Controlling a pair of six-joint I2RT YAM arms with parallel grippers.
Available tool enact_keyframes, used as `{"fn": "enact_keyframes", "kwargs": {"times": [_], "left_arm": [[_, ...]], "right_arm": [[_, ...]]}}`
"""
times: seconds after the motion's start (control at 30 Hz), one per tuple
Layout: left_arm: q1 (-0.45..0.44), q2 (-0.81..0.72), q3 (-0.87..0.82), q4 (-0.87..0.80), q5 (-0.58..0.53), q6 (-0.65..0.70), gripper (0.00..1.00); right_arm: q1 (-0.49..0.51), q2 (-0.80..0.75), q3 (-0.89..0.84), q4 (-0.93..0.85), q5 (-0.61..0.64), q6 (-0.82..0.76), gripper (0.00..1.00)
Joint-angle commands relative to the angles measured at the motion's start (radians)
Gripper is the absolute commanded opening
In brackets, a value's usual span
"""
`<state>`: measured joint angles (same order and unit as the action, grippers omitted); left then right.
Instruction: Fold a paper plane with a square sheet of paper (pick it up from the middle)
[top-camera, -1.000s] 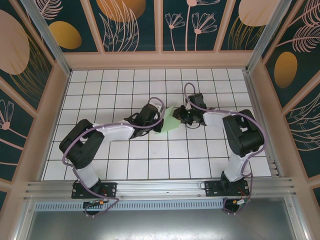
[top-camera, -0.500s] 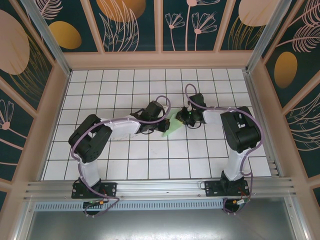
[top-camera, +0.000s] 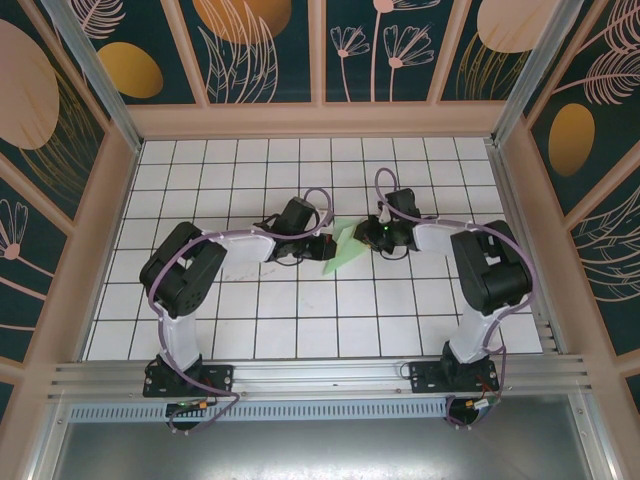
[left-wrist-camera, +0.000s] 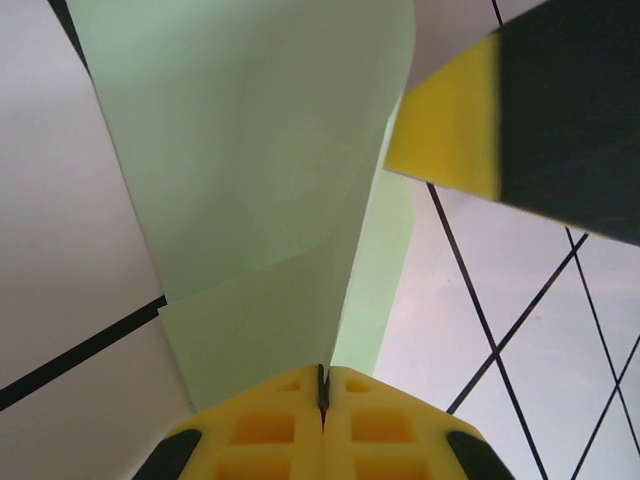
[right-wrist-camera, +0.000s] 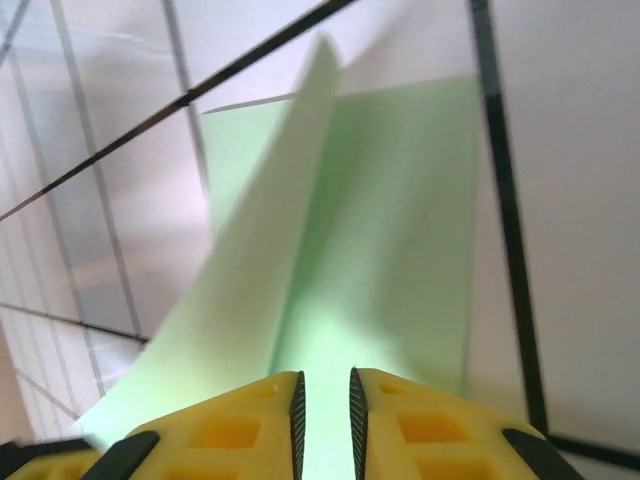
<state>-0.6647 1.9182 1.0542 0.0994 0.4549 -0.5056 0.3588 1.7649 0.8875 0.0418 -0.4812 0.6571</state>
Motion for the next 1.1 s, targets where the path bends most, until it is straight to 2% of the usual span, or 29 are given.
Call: {"fn": "enact_keyframes", "kwargs": {"times": [0.0, 0.47, 0.67, 0.9, 1.07], "left_arm": [[0.013, -0.015, -0.037, 0.095, 0.086, -0.056, 0.0], [0.027, -0.011, -0.072, 0.174, 0.11, -0.092, 0.0], [0.027, 0.005, -0.071, 0.189, 0.109, -0.088, 0.06], [0.027, 0.025, -0.066, 0.209, 0.114, -0.082, 0.21], [0.027, 0.046, -0.05, 0.211, 0.112, -0.075, 0.26]], "right_arm": [[-0.002, -0.048, -0.028, 0.069, -0.073, -0.064, 0.27], [0.026, 0.013, -0.022, 0.129, -0.144, -0.081, 0.41], [0.034, 0.038, -0.007, 0.127, -0.147, -0.082, 0.42], [0.036, 0.04, -0.005, 0.121, -0.145, -0.082, 0.43], [0.036, 0.039, -0.006, 0.121, -0.145, -0.082, 0.43]]}}
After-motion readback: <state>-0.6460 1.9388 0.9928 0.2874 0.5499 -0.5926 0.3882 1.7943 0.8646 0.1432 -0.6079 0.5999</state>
